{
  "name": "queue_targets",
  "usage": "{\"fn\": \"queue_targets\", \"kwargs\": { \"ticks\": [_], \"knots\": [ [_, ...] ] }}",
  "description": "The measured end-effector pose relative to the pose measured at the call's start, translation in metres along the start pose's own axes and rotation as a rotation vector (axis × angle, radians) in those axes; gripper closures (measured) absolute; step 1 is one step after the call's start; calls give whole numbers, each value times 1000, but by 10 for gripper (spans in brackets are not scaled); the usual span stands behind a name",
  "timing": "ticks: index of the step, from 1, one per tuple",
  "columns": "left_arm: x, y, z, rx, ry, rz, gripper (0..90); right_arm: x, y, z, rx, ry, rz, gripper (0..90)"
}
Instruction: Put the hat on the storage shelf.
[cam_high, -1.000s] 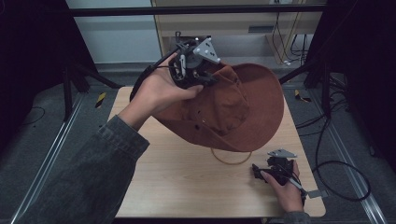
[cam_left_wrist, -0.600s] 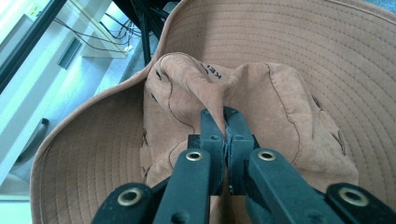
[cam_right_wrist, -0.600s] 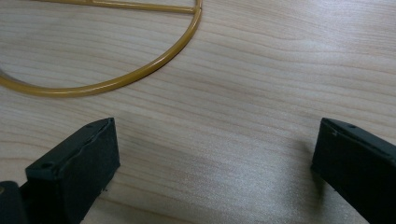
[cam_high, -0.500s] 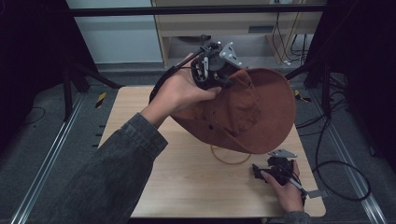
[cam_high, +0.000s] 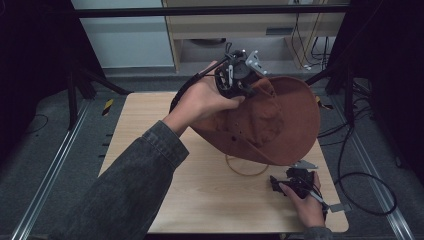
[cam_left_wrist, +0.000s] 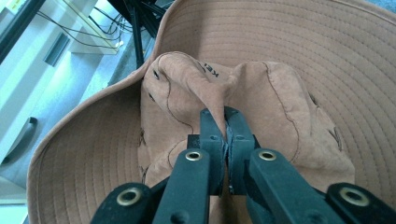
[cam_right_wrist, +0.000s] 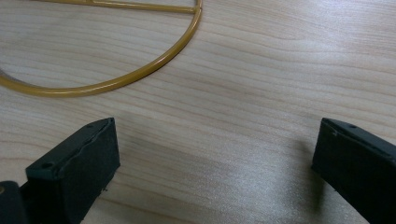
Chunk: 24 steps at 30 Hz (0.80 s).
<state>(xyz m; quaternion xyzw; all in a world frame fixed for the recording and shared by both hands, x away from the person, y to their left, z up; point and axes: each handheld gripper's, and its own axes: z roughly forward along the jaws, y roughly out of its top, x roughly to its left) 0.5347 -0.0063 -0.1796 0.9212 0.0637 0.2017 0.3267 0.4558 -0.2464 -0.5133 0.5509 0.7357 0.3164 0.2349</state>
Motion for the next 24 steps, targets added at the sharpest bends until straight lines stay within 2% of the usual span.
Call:
{"fn": "queue_targets", "kwargs": {
  "ticks": [7, 14, 24],
  "knots": [
    [-3, 1, 8, 14, -3, 8, 874, 0, 0, 0, 1, -1, 1, 7],
    [-3, 0, 18, 19, -6, -1, 875, 0, 0, 0, 1, 0, 2, 7],
    [-8, 14, 14, 6, -4, 12, 877, 0, 0, 0, 2, 1, 3, 6]
  ]
}}
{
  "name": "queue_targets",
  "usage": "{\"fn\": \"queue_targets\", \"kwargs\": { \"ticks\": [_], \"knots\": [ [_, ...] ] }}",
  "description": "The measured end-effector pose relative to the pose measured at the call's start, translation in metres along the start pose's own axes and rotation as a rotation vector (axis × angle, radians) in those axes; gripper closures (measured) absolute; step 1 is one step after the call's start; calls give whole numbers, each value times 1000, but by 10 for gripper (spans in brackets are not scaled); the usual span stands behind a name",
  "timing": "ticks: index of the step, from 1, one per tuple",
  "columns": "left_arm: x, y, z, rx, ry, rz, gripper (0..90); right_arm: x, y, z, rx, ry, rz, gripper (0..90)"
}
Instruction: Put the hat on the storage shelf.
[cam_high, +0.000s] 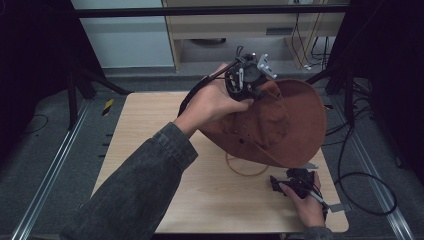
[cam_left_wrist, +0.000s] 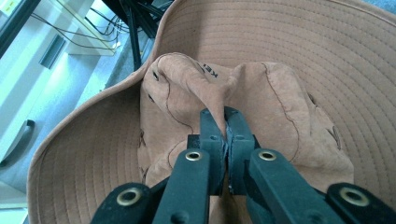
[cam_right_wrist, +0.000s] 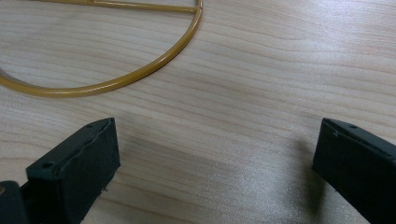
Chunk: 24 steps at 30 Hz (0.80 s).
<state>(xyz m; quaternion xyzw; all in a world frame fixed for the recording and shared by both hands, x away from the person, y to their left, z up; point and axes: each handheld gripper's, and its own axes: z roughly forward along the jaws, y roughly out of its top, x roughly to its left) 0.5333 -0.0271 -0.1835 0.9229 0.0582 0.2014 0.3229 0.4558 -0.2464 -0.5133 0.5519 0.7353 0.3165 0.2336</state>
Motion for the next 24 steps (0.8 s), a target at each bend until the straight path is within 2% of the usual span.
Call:
{"fn": "queue_targets", "kwargs": {
  "ticks": [8, 13, 19, 24],
  "knots": [
    [-1, 5, 5, 26, -6, 12, 876, 0, 0, 0, 0, 1, 0, 6],
    [0, 9, 4, 19, 0, 11, 875, -1, 0, 0, -1, 7, -1, 7],
    [-2, 6, 18, 43, -13, 13, 873, -1, 0, 0, -2, 6, -3, 7],
    [-3, 4, 22, 49, -16, 14, 870, 0, 0, 0, -4, 5, 1, 7]
  ]
}}
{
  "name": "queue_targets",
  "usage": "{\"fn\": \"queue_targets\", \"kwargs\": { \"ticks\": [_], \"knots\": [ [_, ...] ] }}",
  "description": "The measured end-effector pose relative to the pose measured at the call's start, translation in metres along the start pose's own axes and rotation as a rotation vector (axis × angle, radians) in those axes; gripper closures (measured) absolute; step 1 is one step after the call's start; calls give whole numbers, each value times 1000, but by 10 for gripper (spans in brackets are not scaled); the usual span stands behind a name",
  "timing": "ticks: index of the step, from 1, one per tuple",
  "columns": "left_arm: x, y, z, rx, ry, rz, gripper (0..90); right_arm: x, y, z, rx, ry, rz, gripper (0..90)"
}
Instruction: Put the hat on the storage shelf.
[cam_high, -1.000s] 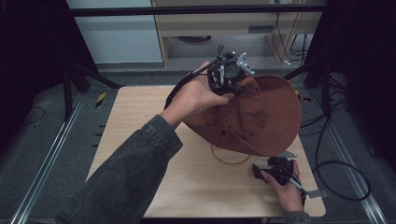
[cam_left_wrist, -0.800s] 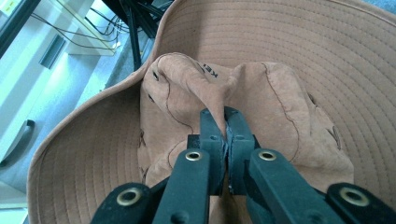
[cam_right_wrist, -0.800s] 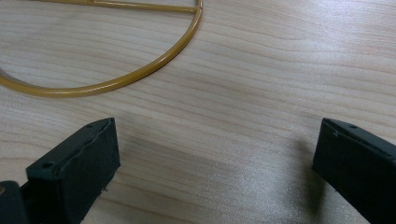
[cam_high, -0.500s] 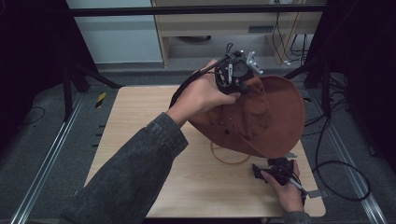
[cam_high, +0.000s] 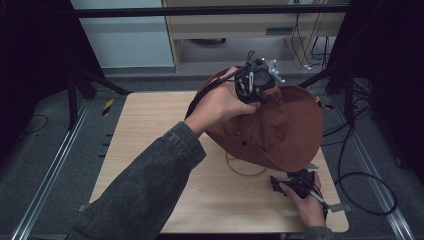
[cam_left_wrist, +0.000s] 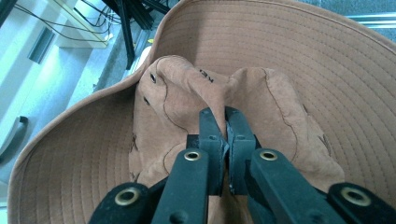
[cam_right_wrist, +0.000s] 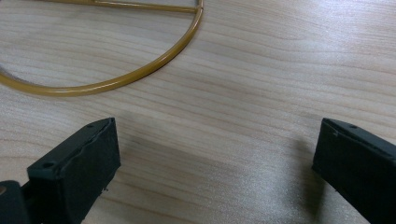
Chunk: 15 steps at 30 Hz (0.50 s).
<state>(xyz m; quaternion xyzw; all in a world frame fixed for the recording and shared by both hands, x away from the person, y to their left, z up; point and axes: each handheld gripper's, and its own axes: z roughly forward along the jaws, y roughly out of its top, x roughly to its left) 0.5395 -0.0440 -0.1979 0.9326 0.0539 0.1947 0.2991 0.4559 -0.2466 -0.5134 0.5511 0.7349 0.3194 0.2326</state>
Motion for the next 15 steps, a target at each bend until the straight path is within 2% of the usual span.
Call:
{"fn": "queue_targets", "kwargs": {
  "ticks": [15],
  "knots": [
    [-1, -5, 12, 3, -15, -21, 860, 0, 0, 0, 2, -2, 3, 7]
  ]
}}
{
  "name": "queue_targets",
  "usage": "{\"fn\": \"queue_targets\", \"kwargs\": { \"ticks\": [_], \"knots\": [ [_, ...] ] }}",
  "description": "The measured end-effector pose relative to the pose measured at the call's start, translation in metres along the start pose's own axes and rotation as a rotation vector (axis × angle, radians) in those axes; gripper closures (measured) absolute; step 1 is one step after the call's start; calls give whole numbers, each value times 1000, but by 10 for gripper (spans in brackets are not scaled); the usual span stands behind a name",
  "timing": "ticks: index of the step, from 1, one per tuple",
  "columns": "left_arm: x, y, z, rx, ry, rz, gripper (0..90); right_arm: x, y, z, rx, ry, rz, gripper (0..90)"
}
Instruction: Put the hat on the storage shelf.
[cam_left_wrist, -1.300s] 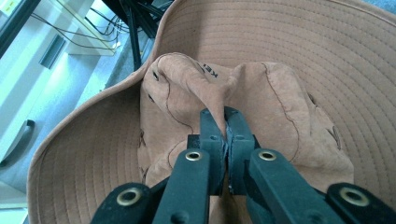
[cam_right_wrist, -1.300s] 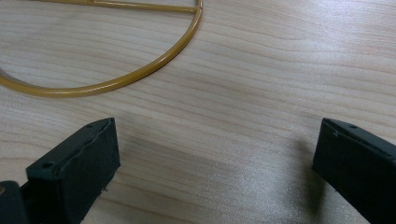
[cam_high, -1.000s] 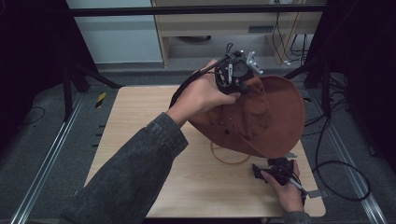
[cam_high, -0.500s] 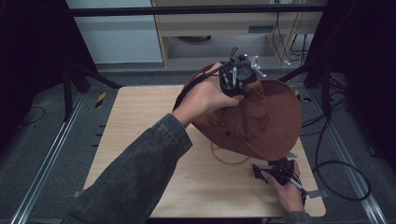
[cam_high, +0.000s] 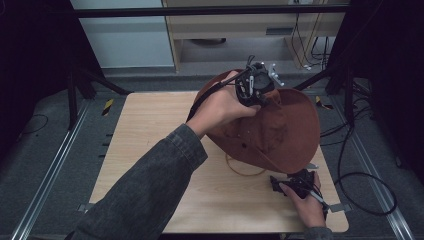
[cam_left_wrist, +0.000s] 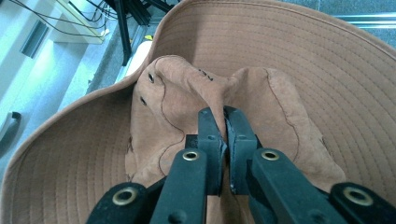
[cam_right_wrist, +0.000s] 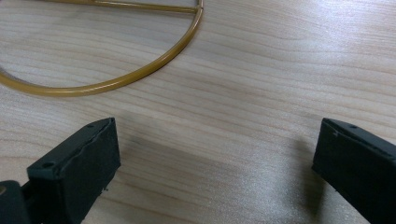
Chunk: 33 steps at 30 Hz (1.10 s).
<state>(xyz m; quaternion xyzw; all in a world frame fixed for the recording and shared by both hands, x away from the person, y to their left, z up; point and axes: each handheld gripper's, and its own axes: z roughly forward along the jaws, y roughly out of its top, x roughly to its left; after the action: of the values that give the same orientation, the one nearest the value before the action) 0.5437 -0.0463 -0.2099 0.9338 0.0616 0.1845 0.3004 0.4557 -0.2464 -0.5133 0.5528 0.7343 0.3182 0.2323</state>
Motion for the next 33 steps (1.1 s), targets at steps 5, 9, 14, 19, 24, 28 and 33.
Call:
{"fn": "queue_targets", "kwargs": {
  "ticks": [5, 9, 14, 19, 24, 28, 33],
  "knots": [
    [1, -3, 2, 0, -2, -10, 846, 0, 0, 0, -3, -5, -4, 7],
    [1, -5, 2, -10, -2, -19, 818, 0, 0, 0, -2, -5, -5, 7],
    [0, -6, 4, -33, 11, -28, 649, 0, 0, 0, -3, -5, -5, 7],
    [-2, -5, 2, -52, 29, -33, 533, 0, 0, 0, -3, -5, -5, 7],
    [-2, -6, -3, -78, 35, -60, 345, 0, 0, 0, -3, -5, -5, 7],
    [-5, -7, -6, -83, 19, -69, 203, 0, 0, 0, -2, -6, -4, 6],
    [-9, -8, -7, -82, 12, -84, 108, 0, 0, 0, -2, -8, -3, 6]
  ]
}}
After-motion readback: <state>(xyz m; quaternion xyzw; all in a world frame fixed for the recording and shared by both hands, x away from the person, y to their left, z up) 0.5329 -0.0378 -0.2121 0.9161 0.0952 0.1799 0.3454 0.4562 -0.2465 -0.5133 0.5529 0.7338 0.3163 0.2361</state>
